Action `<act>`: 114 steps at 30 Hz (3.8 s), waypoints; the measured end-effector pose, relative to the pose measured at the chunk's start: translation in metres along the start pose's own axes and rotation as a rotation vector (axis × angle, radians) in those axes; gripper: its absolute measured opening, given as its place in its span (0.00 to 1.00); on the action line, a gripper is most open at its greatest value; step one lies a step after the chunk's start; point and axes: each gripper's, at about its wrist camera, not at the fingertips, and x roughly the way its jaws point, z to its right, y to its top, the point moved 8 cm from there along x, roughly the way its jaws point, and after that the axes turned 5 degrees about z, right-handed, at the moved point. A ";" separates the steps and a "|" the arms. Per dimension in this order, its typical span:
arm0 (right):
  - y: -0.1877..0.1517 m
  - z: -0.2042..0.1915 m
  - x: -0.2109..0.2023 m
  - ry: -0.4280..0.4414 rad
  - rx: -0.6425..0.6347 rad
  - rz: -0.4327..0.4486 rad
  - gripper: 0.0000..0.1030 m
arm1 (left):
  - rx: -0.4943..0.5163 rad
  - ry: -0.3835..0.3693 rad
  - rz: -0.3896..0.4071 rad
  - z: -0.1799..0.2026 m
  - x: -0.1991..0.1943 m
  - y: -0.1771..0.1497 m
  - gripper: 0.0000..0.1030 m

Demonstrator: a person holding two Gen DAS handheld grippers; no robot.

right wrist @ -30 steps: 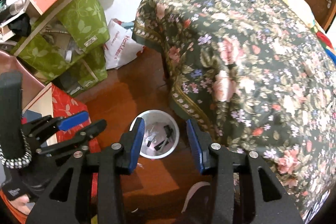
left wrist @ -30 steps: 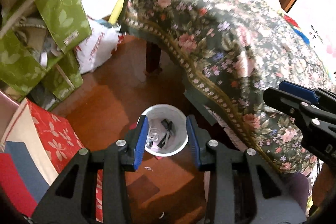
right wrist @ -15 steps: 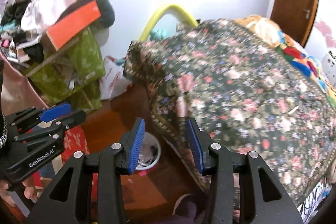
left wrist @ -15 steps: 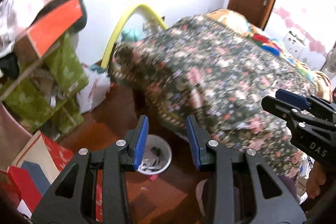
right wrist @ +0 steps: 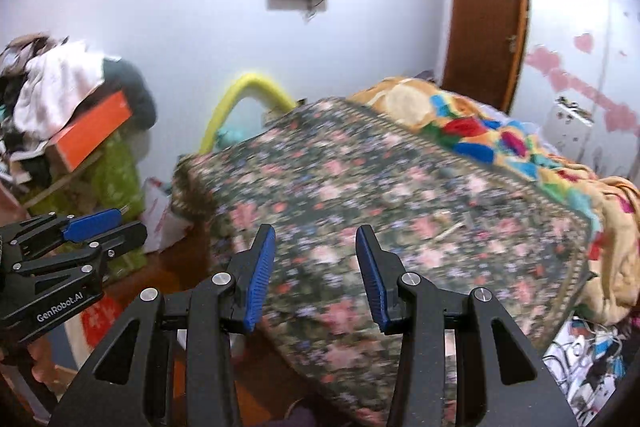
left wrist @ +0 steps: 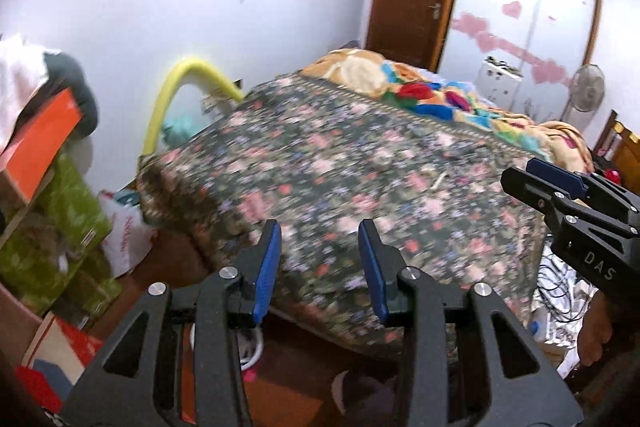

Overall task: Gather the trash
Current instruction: 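Move both tools back over the items on the bed, then grasp the white tape roll with the left gripper while the right gripper grasps the pink hair clip, then carry the tape roll and pink clip over the wastebasket and open both grippers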

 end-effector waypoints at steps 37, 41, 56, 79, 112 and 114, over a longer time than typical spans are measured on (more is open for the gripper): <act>-0.088 0.293 0.186 -0.225 0.152 -0.226 0.78 | 0.065 -0.119 -0.216 0.125 0.341 0.000 0.71; -0.104 0.312 0.228 -0.222 0.178 -0.278 0.72 | 0.104 -0.108 -0.222 0.124 0.375 -0.006 0.71; -0.121 0.332 0.273 -0.293 0.216 -0.275 0.25 | 0.002 -0.092 -0.205 0.115 0.464 0.005 0.62; -0.089 0.320 0.185 -0.332 0.237 -0.234 0.24 | 0.113 -0.173 -0.278 0.161 0.332 -0.002 0.36; 0.023 -0.007 0.038 -0.004 -0.019 -0.013 0.24 | -0.090 0.092 -0.090 -0.083 0.021 -0.021 0.36; 0.021 -0.029 0.038 0.031 -0.022 -0.017 0.24 | -0.107 0.120 -0.093 -0.103 0.009 -0.030 0.36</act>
